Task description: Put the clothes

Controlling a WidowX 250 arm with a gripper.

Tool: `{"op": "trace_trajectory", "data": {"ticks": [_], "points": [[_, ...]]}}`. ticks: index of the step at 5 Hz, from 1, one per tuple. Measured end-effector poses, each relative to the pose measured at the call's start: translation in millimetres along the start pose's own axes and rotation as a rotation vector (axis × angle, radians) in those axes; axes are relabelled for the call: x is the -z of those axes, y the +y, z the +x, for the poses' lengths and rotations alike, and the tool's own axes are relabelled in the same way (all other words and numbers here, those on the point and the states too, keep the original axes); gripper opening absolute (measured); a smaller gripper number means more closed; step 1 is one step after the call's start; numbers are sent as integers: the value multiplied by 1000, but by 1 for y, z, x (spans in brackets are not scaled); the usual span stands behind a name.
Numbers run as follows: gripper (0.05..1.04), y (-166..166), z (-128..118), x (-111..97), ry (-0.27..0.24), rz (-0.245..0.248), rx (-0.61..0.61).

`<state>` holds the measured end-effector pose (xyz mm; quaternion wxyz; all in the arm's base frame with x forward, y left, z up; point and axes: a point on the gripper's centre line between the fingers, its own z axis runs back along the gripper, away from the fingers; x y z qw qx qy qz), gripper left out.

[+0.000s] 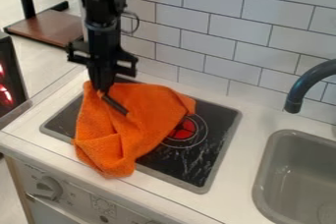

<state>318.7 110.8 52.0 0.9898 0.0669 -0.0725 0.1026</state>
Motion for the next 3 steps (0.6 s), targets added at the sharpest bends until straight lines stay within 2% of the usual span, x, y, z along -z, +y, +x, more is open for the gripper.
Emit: {"op": "trace_trajectory", "data": {"ticks": [1,2,3], "points": [[47,24,-7,24,37,15,-51],[47,38,-14,52,92,-4,-98],[62,41,-12,54,78,12,-93]]}}
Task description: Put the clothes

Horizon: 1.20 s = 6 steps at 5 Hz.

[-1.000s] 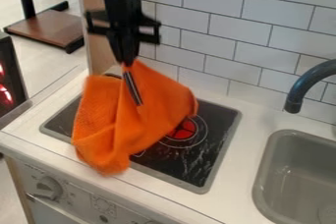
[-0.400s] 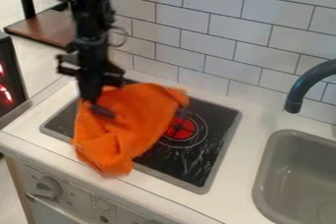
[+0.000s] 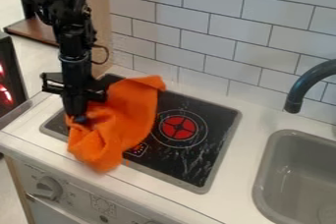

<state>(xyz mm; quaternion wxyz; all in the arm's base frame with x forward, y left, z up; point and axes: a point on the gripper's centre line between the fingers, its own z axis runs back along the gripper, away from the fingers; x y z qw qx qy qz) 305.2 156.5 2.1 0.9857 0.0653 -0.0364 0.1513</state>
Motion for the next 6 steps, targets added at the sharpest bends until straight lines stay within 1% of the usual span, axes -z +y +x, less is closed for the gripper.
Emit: {"op": "trace_trajectory", "data": {"ticks": [1,2,3,4,5,6], "points": [[203,-1,0,0,-2,-1,-12],[438,-4,1,-6,-4,-10,-13],[731,-6,1,-17,-11,-20,-9],[995,-7,2,-28,-24,-30,-20],[1014,-8,3,-46,-51,-46,-35],[1003,-9,8,-61,-54,-67,-58]]}}
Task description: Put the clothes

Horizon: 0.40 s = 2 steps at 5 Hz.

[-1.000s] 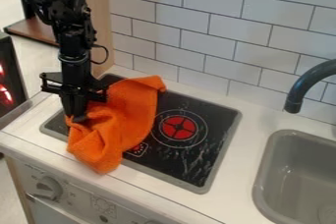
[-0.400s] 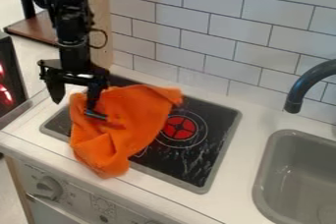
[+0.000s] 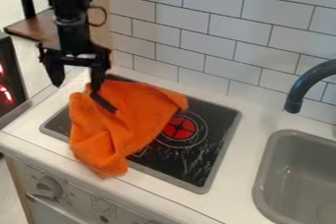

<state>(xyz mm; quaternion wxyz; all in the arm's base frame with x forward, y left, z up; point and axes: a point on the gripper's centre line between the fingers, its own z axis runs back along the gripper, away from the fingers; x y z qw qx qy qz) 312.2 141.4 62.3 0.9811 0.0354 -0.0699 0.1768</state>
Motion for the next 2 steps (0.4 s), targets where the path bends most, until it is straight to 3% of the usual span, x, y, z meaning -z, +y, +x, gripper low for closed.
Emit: {"op": "trace_trajectory", "data": {"ticks": [2], "points": [[1000,-5,9,-57,-122,-43,-8]]}}
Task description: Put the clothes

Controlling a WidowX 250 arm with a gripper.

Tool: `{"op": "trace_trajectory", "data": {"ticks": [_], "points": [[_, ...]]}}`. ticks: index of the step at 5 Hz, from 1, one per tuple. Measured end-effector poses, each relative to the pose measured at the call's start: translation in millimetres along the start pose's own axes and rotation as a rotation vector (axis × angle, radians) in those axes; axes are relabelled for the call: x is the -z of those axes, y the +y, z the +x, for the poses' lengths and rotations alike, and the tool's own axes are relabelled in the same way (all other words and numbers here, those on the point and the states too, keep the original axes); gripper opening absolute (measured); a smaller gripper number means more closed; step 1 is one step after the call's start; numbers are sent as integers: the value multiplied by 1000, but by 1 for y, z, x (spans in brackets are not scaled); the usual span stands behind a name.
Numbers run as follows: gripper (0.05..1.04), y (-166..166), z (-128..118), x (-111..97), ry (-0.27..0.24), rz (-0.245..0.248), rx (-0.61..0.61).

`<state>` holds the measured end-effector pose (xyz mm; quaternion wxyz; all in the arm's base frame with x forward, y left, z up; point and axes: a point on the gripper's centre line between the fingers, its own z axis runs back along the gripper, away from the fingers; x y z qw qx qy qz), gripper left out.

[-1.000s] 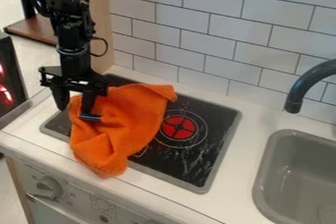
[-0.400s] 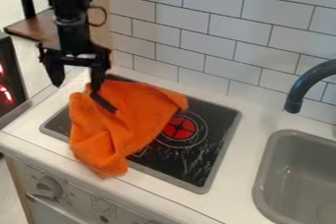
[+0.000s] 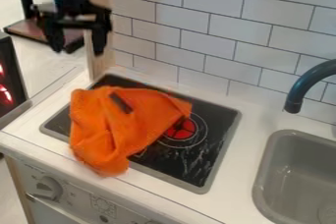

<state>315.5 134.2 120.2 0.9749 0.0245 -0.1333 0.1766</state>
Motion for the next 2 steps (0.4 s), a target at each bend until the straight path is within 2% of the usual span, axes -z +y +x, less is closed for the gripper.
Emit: {"op": "trace_trajectory", "data": {"ticks": [1,2], "points": [[1000,-6,1,-19,-37,-37,7],[1000,-11,-3,-21,-14,-76,34]]}}
